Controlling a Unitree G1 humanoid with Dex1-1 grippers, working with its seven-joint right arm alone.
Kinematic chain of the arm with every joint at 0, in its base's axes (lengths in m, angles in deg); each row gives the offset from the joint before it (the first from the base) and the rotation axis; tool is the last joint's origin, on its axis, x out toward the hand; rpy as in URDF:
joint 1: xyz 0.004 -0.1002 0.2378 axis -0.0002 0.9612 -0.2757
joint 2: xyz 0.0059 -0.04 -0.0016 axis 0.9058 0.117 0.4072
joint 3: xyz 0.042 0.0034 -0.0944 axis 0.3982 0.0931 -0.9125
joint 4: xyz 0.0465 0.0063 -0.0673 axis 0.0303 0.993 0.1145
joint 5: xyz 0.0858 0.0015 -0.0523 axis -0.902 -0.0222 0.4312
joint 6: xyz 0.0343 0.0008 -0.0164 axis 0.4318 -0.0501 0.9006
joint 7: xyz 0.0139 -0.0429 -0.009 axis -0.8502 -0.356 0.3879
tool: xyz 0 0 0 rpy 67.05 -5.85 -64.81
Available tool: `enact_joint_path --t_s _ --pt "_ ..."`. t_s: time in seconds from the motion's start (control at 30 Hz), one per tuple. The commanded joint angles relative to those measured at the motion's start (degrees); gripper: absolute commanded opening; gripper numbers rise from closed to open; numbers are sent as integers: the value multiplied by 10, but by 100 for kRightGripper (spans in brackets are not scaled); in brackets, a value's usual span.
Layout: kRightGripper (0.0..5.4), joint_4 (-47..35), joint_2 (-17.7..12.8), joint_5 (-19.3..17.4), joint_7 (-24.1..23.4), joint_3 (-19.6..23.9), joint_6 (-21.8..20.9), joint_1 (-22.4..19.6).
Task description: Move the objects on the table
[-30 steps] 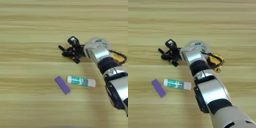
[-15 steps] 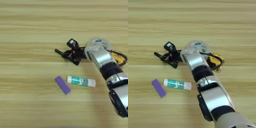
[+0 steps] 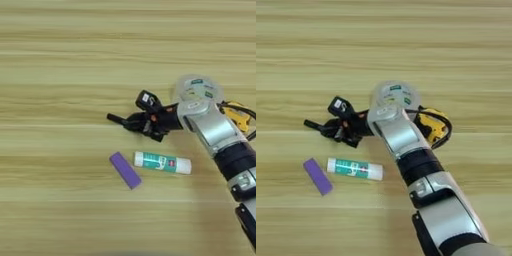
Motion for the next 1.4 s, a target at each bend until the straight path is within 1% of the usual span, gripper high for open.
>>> enact_joint_path --t_s 0.03,0.4,0.63,0.87,0.93,1.03,1.13,1.2,1.4 --pt "90 -54 -21 -10 6 7 -27 -21" --pt "90 -90 -31 -10 39 -5 -42 9" --pt "90 -92 -32 -8 44 -7 -45 14" --pt "90 -91 -30 -10 46 -7 -39 15" --pt "127 -91 -30 -9 46 -8 -40 16" --pt "146 -89 -29 -10 45 -7 -39 15" --pt "184 -90 -28 -13 46 -5 -37 15" --pt "195 -94 -28 -15 47 -4 -36 15" --pt "268 -100 -23 -31 42 8 -33 12"
